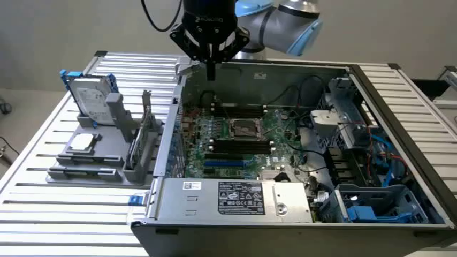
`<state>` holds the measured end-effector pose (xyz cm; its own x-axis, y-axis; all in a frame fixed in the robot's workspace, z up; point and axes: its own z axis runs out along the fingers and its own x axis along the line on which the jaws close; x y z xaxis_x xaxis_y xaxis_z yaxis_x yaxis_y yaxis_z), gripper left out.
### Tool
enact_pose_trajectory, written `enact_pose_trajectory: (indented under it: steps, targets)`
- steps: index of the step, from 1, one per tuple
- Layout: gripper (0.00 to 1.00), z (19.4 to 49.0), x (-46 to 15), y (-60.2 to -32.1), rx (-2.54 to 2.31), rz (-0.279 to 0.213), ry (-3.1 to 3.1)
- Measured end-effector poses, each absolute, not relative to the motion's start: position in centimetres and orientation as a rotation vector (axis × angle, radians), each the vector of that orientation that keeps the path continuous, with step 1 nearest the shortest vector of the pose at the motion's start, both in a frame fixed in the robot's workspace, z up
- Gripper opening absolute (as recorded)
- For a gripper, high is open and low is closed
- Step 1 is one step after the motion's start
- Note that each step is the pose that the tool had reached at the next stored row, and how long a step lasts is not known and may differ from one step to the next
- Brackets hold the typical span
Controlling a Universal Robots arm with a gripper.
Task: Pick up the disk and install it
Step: 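Reach for the disk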
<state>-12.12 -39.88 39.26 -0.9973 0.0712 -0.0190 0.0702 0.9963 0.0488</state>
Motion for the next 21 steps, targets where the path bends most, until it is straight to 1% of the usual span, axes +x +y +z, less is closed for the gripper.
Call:
enact_pose_trajectory:
  steps: [13, 21]
  targets:
    - [0.11, 39.3, -12.4, -39.8, 0.111, 0.075, 3.118]
    - [0.11, 39.1, -15.9, -37.9, 0.11, 0.075, 3.117]
